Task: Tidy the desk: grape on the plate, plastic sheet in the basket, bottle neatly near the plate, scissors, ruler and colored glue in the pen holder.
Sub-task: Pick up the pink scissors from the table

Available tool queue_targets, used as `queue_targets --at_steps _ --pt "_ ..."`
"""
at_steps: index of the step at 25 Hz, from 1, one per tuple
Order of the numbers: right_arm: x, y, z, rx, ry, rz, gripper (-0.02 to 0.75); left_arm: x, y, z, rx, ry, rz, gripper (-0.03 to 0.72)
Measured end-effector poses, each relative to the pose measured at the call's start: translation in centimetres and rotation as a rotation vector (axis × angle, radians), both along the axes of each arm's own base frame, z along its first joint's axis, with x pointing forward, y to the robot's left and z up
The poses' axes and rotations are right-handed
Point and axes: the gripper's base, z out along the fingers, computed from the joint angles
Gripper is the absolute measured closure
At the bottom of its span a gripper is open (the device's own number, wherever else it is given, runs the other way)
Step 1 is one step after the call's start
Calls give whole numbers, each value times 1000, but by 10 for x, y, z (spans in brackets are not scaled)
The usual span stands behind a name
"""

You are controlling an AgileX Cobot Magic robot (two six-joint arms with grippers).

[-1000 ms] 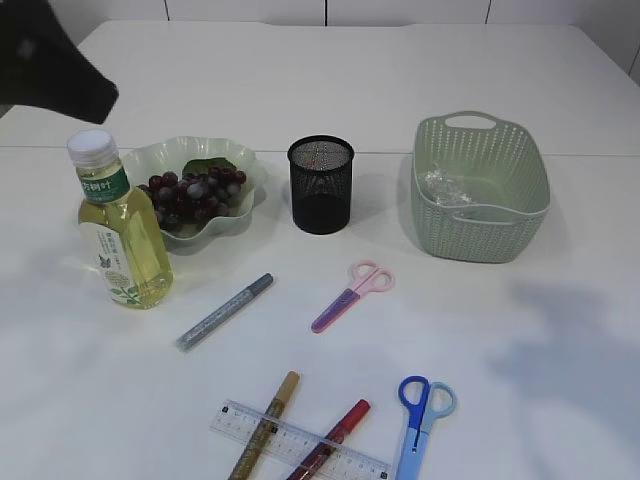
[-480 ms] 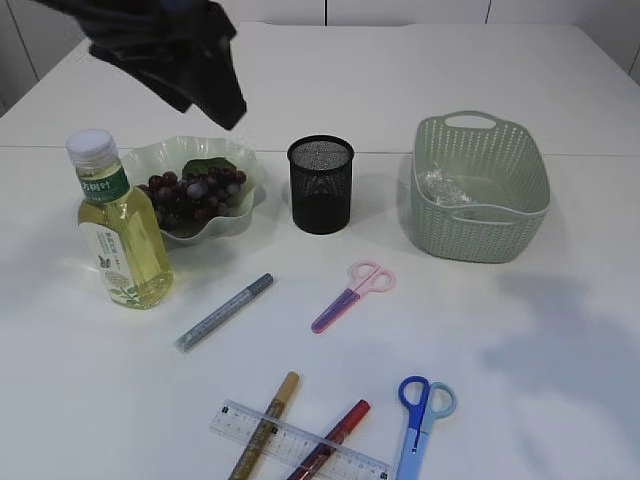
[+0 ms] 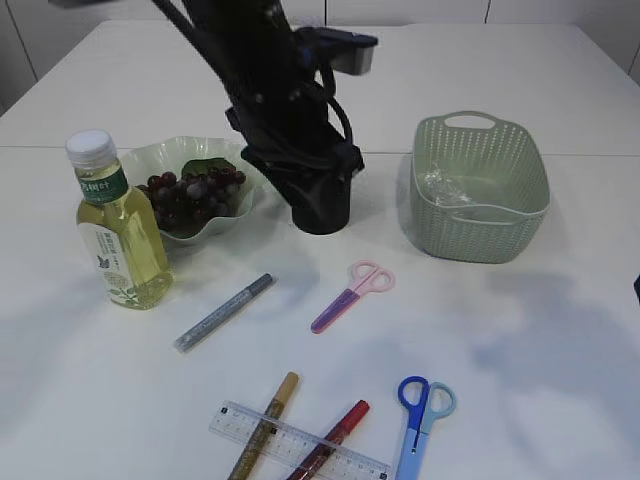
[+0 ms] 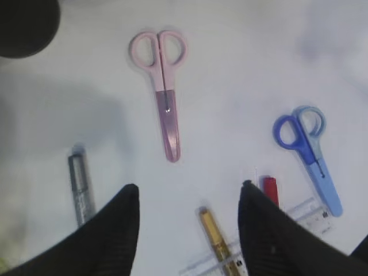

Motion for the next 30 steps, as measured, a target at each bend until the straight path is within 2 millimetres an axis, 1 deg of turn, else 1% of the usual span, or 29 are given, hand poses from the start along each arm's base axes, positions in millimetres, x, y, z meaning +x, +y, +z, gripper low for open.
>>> queue_targets --at_steps 6,11,13,16,23,30 --pt "0 0 0 -4 -2 20 246 20 -18 -45 22 61 1 300" --pt "0 0 0 -6 -5 40 246 27 -24 -79 55 111 3 303" --pt "0 0 0 -7 -5 44 246 28 -26 -89 67 125 3 303" --pt "0 0 0 -9 -6 49 246 31 -28 -98 73 133 4 303" --pt "1 0 -1 -12 -6 60 246 33 -36 -110 74 144 29 303" --pt "1 0 -1 -13 -7 67 246 35 -48 -111 86 97 21 303"
